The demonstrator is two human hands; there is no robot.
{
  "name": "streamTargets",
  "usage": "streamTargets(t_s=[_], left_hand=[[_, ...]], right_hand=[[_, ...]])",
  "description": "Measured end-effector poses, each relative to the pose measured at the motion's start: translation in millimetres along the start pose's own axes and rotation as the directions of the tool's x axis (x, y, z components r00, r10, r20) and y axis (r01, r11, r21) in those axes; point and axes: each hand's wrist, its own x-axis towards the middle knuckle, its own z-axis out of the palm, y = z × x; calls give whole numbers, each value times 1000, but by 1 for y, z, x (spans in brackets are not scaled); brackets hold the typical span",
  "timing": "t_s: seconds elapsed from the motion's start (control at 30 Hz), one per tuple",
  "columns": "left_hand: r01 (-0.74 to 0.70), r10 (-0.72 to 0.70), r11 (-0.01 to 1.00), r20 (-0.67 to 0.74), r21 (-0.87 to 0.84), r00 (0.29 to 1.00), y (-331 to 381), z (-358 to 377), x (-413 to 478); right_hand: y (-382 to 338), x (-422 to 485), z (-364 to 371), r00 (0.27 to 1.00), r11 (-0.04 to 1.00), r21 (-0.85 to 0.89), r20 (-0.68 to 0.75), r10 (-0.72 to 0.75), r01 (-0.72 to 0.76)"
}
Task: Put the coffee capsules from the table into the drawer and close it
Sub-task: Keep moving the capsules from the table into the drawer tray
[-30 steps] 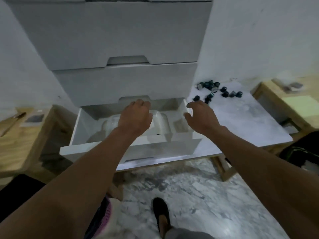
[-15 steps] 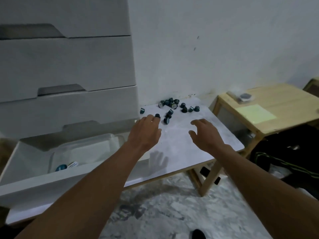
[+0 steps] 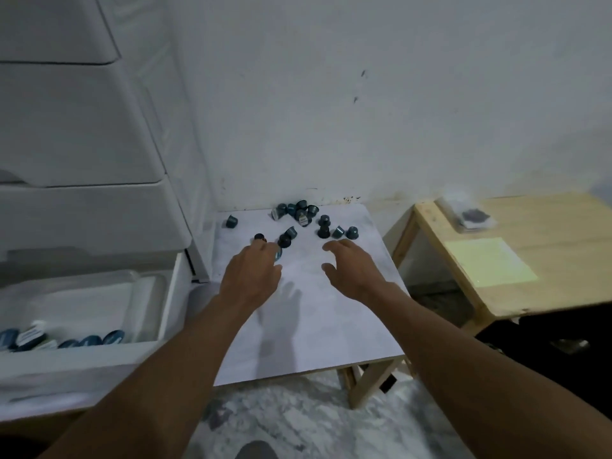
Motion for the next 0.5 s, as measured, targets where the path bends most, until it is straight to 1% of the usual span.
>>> streamTargets(t_s=[0.23,0.4,0.5], left_hand=[[94,-96,995,55,24,994,-15,25,45],[121,-123,992,100,23,987,-29,55,83],[122,-122,992,139,8,983,-39,77,97]], right_hand=[[13,64,20,993,997,29,87,-79,77],[20,114,38,989,997,38,130,-75,70],[21,139,54,977,997,33,200,-69,63]])
